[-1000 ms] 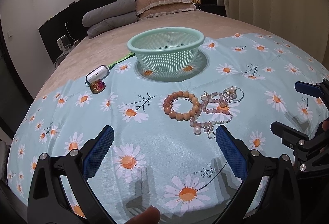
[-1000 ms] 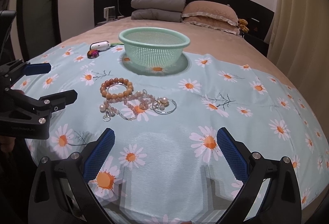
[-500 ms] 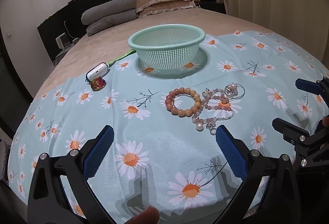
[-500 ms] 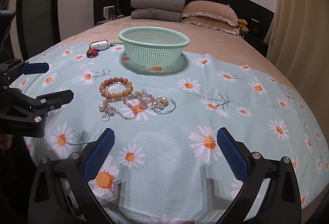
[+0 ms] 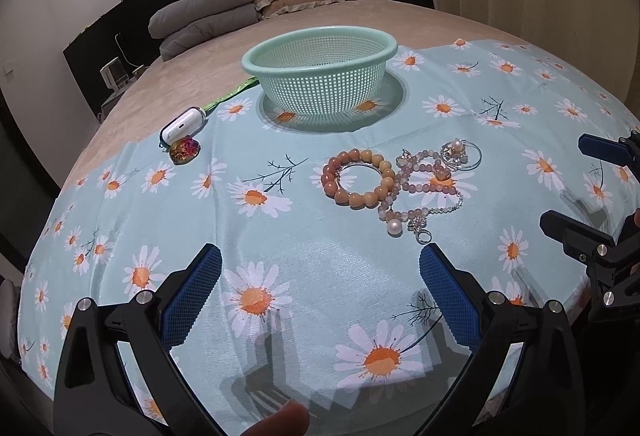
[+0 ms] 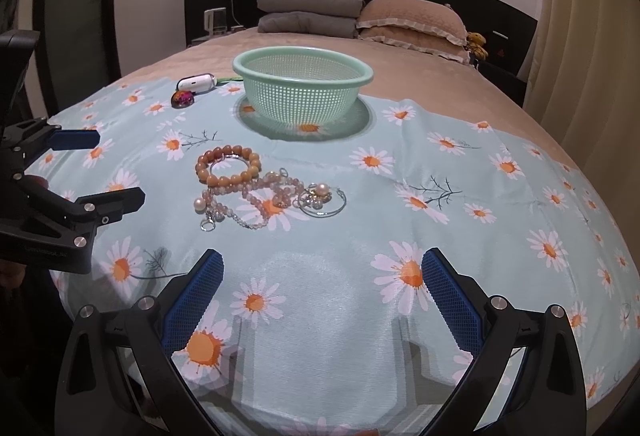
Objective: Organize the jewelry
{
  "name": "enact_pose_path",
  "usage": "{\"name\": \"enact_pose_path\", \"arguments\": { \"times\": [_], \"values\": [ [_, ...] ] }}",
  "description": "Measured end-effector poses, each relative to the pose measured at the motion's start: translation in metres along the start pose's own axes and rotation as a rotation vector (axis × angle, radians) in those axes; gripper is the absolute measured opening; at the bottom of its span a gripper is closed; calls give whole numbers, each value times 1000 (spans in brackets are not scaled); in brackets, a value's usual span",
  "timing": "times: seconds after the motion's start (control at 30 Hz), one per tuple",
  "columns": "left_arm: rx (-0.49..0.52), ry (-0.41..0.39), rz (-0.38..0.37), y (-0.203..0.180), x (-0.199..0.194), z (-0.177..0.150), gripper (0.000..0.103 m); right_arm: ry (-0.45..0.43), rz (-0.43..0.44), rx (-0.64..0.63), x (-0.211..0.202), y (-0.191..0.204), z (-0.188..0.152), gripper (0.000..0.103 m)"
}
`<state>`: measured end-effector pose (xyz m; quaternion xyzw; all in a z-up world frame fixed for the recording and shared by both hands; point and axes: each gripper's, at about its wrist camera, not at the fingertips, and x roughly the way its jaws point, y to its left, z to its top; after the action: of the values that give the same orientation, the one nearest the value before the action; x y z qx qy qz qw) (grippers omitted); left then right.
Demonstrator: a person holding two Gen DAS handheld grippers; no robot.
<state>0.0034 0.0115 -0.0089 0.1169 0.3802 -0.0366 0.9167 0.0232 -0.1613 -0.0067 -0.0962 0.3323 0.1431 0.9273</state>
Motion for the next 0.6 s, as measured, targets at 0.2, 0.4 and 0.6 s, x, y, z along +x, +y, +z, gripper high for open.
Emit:
{"name": "enact_pose_path", "arguments": {
  "times": [0.2,0.4,0.6],
  "values": [
    [10,24,-21,4,8,3,97,26,20,23,7,-6,3,95],
    [4,82,-42,21,28,14,97,57,13,-14,24,-10,15,95],
    [-1,94,-60,35,49,32,97,87,-15,-27,48,-20,30,95]
  ]
}}
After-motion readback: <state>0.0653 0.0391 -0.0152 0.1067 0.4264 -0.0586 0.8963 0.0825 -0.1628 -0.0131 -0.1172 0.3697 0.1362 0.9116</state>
